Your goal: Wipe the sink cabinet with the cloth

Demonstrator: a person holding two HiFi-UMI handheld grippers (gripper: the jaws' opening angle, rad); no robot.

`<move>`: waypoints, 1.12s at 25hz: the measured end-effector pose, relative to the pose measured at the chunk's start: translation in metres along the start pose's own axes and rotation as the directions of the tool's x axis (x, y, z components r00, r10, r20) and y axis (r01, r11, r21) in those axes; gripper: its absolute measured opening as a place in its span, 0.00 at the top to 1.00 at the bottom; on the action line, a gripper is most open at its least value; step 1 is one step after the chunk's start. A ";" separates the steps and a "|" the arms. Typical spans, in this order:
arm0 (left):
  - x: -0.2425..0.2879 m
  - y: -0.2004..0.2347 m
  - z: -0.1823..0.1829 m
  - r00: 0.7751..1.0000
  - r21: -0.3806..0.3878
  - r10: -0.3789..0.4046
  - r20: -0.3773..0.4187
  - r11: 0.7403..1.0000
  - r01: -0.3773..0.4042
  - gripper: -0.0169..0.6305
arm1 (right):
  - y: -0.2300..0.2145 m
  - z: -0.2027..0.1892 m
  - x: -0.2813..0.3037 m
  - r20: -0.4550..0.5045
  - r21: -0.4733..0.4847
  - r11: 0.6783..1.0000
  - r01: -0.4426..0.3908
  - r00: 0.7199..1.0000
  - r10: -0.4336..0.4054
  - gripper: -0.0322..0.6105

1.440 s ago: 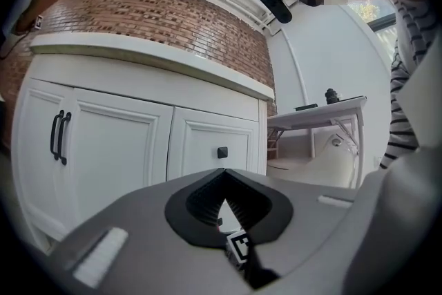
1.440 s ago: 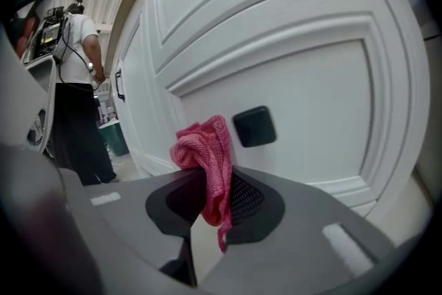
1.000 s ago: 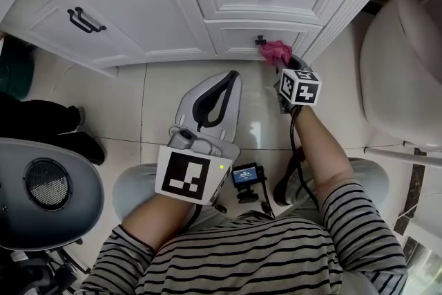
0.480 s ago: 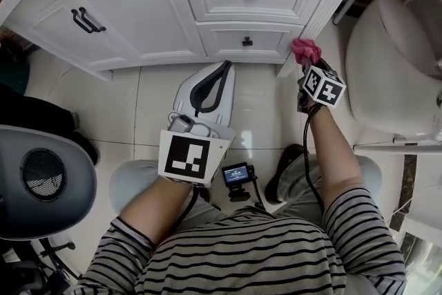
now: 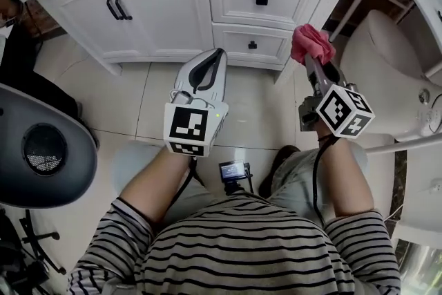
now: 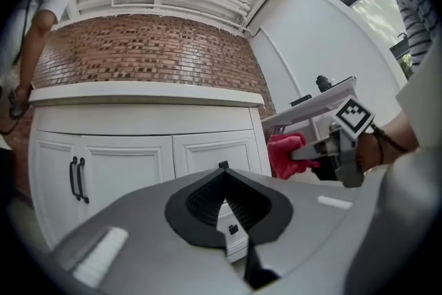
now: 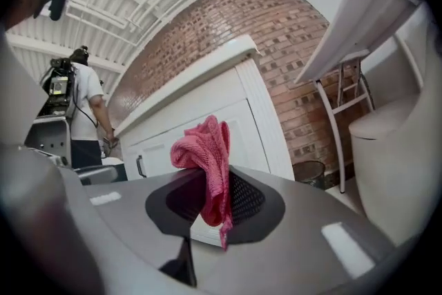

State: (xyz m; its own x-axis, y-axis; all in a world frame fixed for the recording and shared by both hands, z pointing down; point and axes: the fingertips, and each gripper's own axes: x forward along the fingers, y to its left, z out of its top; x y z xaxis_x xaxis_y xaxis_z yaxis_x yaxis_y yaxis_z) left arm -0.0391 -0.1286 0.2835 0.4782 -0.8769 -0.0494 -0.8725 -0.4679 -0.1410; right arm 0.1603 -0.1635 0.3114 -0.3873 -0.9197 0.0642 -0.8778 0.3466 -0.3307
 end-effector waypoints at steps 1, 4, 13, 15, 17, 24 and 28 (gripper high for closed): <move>-0.005 0.001 0.000 1.000 0.000 0.008 -0.004 1.000 -0.008 0.99 | 0.013 0.003 -0.012 0.024 0.012 1.000 -0.014 1.000 0.013 0.84; -0.019 -0.002 -0.004 0.999 -0.034 0.016 -0.030 0.999 -0.017 0.99 | 0.037 0.001 -0.041 0.086 0.040 0.999 -0.024 0.996 0.021 0.84; -0.038 -0.009 -0.024 0.998 -0.073 0.013 -0.062 0.997 -0.018 0.99 | 0.042 -0.048 -0.043 0.054 0.005 1.000 0.008 0.999 -0.008 0.84; -0.038 -0.006 -0.028 0.997 -0.078 0.021 -0.074 0.997 -0.027 0.99 | 0.046 -0.053 -0.041 0.044 -0.007 1.000 -0.006 0.999 0.006 0.84; -0.039 -0.004 -0.034 0.996 -0.082 0.025 -0.088 0.996 -0.032 0.99 | 0.048 -0.052 -0.041 0.049 -0.017 1.000 -0.009 0.999 0.010 0.84; -0.036 0.000 -0.049 0.991 -0.102 0.019 -0.131 0.994 -0.032 0.99 | 0.046 -0.046 -0.032 0.063 -0.034 0.999 -0.004 0.998 0.006 0.84; -0.030 0.001 -0.047 0.994 -0.117 0.019 -0.109 0.993 -0.032 0.99 | 0.049 -0.053 -0.026 0.061 -0.054 0.998 -0.028 0.998 0.031 0.84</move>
State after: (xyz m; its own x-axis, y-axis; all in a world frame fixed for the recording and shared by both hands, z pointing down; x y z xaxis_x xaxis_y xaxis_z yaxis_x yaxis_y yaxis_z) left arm -0.0595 -0.1077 0.3317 0.4479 -0.8923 0.0558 -0.8929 -0.4496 -0.0224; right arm 0.1125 -0.1125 0.3428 -0.3967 -0.9179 -0.0036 -0.8806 0.3817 -0.2807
